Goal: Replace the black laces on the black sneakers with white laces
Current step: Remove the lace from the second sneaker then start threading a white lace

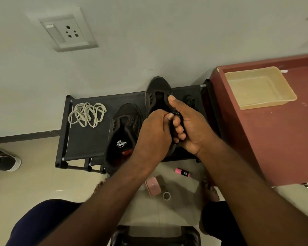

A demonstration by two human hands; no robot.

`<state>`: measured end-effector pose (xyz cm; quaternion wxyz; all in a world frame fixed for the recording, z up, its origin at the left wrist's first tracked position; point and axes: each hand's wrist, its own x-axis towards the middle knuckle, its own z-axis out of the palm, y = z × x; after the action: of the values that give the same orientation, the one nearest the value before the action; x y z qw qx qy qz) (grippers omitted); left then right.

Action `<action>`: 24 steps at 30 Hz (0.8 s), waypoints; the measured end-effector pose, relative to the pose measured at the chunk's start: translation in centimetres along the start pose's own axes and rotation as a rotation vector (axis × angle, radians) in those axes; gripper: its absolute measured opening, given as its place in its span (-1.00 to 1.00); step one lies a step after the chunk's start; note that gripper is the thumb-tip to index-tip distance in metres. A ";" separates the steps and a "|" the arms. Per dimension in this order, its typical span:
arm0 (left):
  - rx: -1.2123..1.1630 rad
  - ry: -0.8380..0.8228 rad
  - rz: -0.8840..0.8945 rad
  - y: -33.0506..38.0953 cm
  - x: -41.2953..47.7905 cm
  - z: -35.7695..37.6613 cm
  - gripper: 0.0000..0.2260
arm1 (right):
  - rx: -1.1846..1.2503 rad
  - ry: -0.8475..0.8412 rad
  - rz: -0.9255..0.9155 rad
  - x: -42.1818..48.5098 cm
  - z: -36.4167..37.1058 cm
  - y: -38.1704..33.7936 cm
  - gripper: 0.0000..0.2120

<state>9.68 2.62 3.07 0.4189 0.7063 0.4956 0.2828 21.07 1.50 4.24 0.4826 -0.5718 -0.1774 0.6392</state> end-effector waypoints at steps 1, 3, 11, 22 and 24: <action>0.004 -0.008 0.001 0.2 0.2 0.1 -0.74 | 0.025 0.011 -0.009 0.1 -0.1 0.0 -0.49; -0.004 -0.034 -0.012 0.8 0.5 0.6 -0.74 | 0.073 0.038 -0.022 0.2 -0.4 0.2 -0.55; 0.126 0.002 0.007 1.8 1.6 1.6 -0.78 | 0.222 0.121 -0.132 1.3 -3.6 -0.7 -0.75; 0.129 -0.082 -0.171 1.6 6.6 2.1 -0.87 | -0.577 0.506 -0.123 9.3 -8.3 1.4 -0.73; 0.151 -0.094 -0.174 1.3 7.2 2.3 -0.84 | -0.693 0.512 -0.083 11.0 -7.9 1.6 -0.44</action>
<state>14.61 8.43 2.98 0.4102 0.7026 0.5548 0.1740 28.91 7.21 -5.41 0.3159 -0.8325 -0.2789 0.3596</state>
